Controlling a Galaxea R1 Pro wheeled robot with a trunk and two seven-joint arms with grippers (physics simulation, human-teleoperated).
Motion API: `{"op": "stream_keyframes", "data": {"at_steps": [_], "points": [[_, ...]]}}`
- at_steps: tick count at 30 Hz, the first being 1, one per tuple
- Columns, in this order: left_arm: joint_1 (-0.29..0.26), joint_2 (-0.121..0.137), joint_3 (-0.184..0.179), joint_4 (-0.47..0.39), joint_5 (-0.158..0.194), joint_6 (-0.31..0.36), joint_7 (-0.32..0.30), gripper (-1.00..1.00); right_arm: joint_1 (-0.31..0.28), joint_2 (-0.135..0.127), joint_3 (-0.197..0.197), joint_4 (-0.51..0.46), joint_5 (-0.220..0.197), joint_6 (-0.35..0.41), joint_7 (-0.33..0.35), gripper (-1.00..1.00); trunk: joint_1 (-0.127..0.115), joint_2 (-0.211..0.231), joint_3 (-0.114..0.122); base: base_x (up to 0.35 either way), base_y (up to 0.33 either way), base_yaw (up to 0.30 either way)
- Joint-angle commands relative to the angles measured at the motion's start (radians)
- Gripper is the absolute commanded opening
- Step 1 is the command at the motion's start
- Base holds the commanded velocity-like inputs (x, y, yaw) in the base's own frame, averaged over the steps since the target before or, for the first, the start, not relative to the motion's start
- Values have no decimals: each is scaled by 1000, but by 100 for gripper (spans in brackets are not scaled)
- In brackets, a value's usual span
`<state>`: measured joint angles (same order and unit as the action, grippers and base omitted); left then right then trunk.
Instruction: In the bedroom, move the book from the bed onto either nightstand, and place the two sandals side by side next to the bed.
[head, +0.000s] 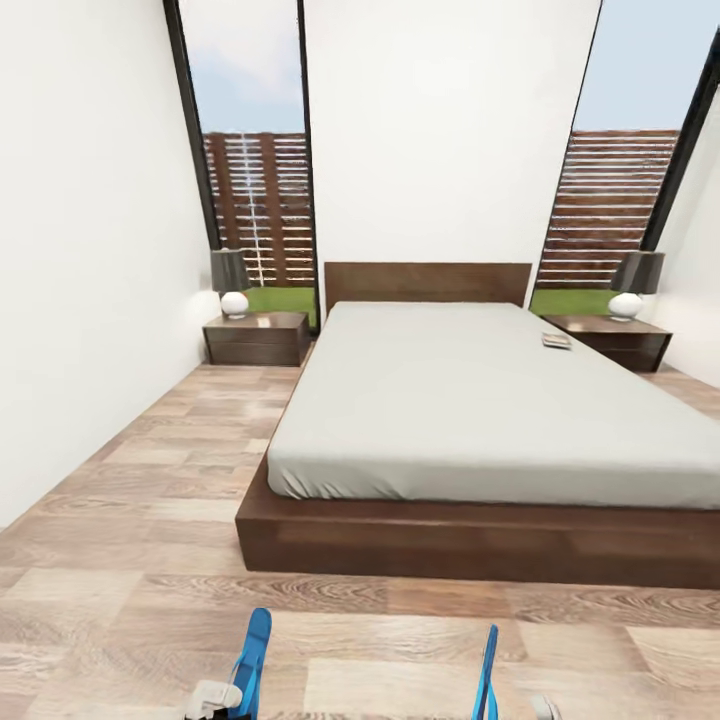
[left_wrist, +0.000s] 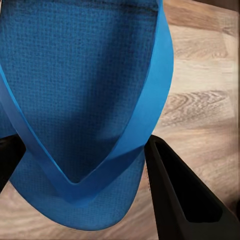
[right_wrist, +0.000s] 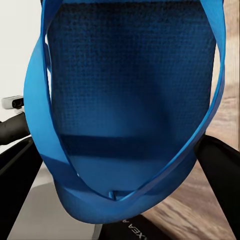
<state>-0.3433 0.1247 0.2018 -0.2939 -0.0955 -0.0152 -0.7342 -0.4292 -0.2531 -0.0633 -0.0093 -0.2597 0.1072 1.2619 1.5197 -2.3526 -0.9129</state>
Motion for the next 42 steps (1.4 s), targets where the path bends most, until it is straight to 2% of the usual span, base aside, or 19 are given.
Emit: {"op": "stream_keyframes", "data": {"at_steps": [1, 13, 26, 42], "points": [[0, 0, 8, -1, -12, -3, -7, -100, -1, 0, -7, 0, 2, 11, 4, -100, 0, 0, -2, 0, 0, -251], [0, 0, 8, -1, -12, -3, -7, -100, 0, 0, -6, 0, 2, 11, 4, -100, 0, 0, -11, 0, 0, -246], [0, 0, 8, -1, -12, -2, -13, -100, 0, 0, -7, 0, 2, 11, 3, -100, 0, 0, -27, 0, 0, -161], [0, 0, 8, 1, -12, -2, -12, -100, 0, 0, -6, 0, 2, 11, 4, -100, 0, 0, -29, 0, 0, -276]]}}
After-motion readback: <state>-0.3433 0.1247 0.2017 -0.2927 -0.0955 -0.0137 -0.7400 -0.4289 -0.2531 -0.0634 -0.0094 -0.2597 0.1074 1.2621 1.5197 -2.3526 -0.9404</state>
